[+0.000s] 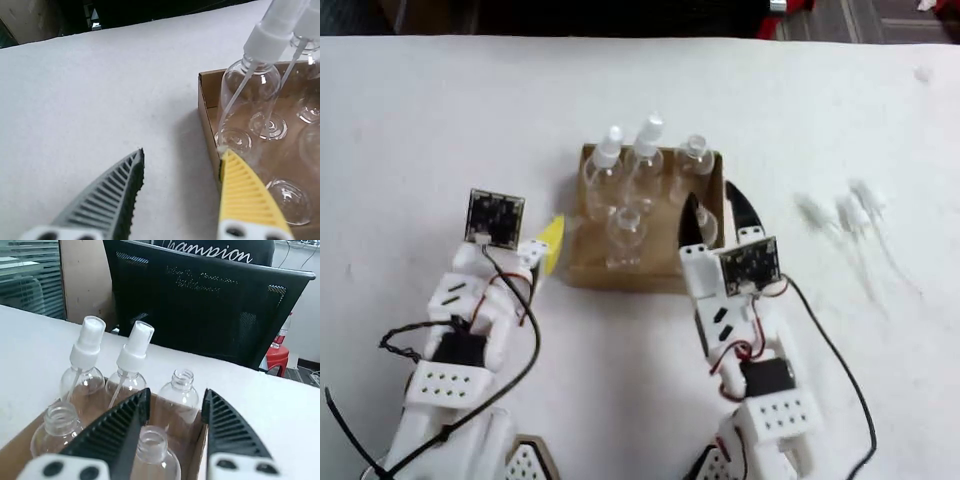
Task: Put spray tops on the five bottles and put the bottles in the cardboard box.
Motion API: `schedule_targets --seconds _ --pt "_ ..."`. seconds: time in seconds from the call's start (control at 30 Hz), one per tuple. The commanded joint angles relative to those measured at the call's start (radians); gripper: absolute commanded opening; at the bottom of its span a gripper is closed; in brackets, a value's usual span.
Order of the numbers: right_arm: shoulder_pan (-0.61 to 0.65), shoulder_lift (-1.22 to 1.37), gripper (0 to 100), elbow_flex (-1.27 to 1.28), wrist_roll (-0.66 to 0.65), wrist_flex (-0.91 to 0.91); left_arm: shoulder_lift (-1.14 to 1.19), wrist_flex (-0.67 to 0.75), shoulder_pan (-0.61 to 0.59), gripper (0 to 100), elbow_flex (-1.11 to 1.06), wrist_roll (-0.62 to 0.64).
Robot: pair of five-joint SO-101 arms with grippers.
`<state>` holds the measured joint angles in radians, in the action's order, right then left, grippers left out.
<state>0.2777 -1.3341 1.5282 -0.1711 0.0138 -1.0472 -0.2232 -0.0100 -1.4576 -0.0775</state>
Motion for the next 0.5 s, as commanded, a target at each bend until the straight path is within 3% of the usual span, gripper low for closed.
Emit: schedule_targets --seconds 0.0,0.13,0.23,0.47 --pt "-0.001 -0.186 14.9 -0.127 -0.005 0.239 -0.021 0.029 0.010 23 0.011 -0.011" --pt "-0.024 -0.265 14.9 -0.239 -0.005 0.381 -0.019 0.029 0.010 23 0.011 -0.011" --pt "-0.111 -0.239 14.6 -0.334 -0.003 0.438 -0.019 0.029 0.010 23 0.009 -0.011" --pt "-0.300 0.120 14.5 -0.597 -0.005 0.565 -0.019 0.029 0.010 23 0.009 -0.011"
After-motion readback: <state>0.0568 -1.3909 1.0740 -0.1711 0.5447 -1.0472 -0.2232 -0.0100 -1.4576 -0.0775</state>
